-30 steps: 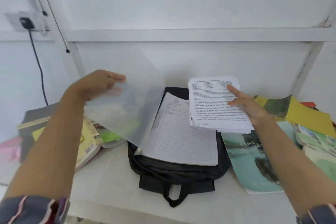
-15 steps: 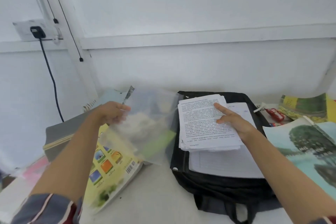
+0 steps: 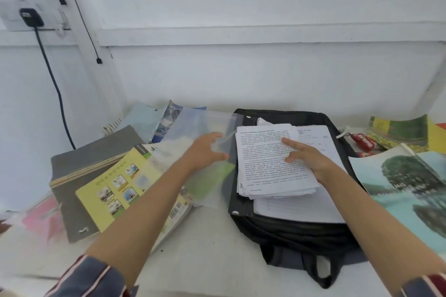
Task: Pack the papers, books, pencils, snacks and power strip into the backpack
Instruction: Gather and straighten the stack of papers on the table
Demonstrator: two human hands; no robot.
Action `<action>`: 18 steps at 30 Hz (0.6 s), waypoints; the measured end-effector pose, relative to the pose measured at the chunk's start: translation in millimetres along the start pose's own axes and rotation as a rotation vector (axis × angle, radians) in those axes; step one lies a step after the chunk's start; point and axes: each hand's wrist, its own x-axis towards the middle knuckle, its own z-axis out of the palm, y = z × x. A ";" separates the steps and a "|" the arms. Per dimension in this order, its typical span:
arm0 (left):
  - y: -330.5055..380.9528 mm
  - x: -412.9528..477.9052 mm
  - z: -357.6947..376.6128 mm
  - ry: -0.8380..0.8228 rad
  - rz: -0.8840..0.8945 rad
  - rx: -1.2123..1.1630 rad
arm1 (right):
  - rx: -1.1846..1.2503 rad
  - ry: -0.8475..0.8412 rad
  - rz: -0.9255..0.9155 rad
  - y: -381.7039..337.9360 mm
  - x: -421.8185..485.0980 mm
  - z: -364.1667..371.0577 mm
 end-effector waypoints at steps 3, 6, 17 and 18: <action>-4.3 -0.2 21.9 -0.069 -0.016 0.124 | 0.014 -0.005 -0.002 -0.4 -2.1 -0.4; -10.7 -2.5 24.6 -0.087 -0.060 0.157 | 0.009 -0.011 0.001 0.3 -3.2 -2.9; -11.9 -10.5 35.1 -0.087 -0.054 0.049 | 0.050 -0.021 0.007 3.8 1.0 -6.6; -11.4 -10.5 35.7 -0.088 -0.055 0.048 | 0.053 -0.023 0.007 3.6 1.3 -6.6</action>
